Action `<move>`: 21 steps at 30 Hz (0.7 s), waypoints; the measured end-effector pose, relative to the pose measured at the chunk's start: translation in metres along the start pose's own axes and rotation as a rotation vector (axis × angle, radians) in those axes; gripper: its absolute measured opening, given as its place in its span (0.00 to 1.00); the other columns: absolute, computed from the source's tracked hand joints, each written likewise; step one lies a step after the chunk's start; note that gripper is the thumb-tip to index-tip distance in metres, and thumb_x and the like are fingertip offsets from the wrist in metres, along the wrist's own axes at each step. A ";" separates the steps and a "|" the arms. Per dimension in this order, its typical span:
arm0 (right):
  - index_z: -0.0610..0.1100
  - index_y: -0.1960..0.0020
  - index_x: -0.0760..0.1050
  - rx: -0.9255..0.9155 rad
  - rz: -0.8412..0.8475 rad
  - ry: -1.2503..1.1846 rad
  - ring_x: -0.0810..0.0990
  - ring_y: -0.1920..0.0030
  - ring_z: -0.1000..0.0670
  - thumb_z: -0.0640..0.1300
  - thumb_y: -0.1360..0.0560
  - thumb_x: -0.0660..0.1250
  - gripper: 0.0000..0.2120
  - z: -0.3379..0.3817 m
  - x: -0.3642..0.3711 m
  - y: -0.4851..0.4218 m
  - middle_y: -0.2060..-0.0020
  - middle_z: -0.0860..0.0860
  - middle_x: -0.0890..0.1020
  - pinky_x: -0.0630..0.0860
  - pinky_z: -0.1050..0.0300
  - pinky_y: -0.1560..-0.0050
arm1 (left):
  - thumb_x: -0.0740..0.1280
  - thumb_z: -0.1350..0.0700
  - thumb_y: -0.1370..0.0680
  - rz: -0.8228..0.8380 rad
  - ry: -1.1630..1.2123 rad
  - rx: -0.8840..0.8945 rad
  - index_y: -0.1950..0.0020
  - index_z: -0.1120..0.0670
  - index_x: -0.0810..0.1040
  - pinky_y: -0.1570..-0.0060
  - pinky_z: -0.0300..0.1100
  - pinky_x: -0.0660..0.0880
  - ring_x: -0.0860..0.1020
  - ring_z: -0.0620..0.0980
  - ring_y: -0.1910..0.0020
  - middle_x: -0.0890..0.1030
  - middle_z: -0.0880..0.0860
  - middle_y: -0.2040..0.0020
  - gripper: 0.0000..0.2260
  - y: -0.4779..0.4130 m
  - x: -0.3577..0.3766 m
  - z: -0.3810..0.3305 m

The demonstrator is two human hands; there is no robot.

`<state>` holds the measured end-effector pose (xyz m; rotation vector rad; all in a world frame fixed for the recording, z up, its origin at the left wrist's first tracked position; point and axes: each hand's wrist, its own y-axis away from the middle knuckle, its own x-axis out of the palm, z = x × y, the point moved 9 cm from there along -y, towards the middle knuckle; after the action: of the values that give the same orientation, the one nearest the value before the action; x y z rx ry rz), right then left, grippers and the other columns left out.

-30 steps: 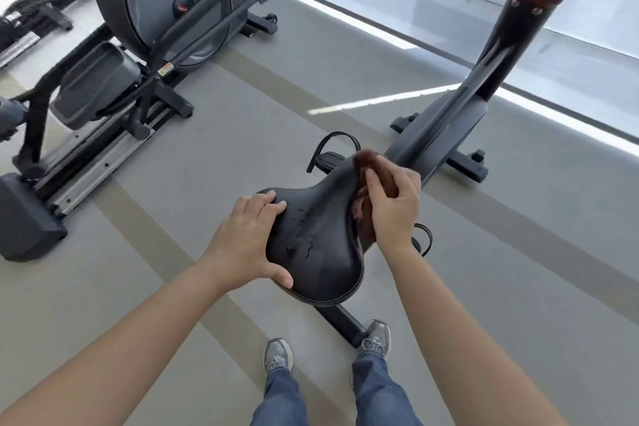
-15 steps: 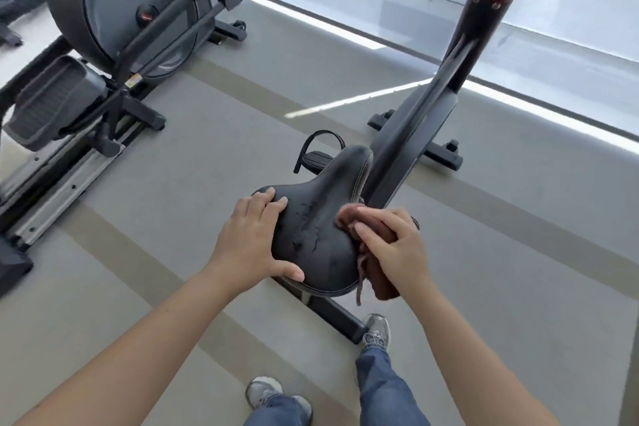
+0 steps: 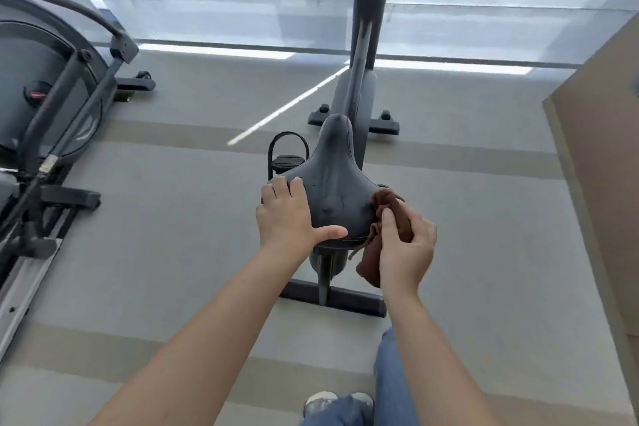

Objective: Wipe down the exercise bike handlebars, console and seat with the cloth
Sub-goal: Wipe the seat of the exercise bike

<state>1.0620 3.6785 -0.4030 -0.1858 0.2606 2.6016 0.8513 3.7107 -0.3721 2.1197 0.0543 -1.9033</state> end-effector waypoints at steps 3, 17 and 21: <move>0.46 0.50 0.79 0.141 0.093 -0.050 0.80 0.61 0.56 0.44 0.28 0.69 0.07 -0.007 0.014 -0.040 0.57 0.50 0.79 0.76 0.65 0.57 | 0.65 0.26 0.43 0.003 0.017 0.022 0.38 0.56 0.63 0.50 0.47 0.70 0.64 0.56 0.41 0.67 0.56 0.38 0.45 -0.001 -0.001 -0.001; 0.49 0.52 0.79 0.183 -0.194 -0.197 0.79 0.49 0.47 0.44 0.28 0.69 0.05 -0.031 0.001 -0.007 0.48 0.42 0.80 0.74 0.46 0.41 | 0.66 0.30 0.39 -0.028 0.037 0.220 0.33 0.55 0.62 0.55 0.47 0.72 0.62 0.54 0.42 0.67 0.54 0.40 0.43 -0.002 -0.003 0.010; 0.47 0.48 0.79 0.116 -0.175 -0.088 0.77 0.52 0.59 0.44 0.27 0.69 0.08 -0.023 0.002 -0.020 0.51 0.48 0.77 0.73 0.58 0.41 | 0.68 0.32 0.38 -0.035 0.079 0.284 0.32 0.55 0.63 0.54 0.48 0.73 0.61 0.53 0.42 0.68 0.54 0.40 0.42 -0.004 -0.007 0.012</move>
<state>1.0727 3.6917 -0.4283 -0.0507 0.3467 2.4066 0.8384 3.7126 -0.3673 2.3905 -0.1735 -1.9445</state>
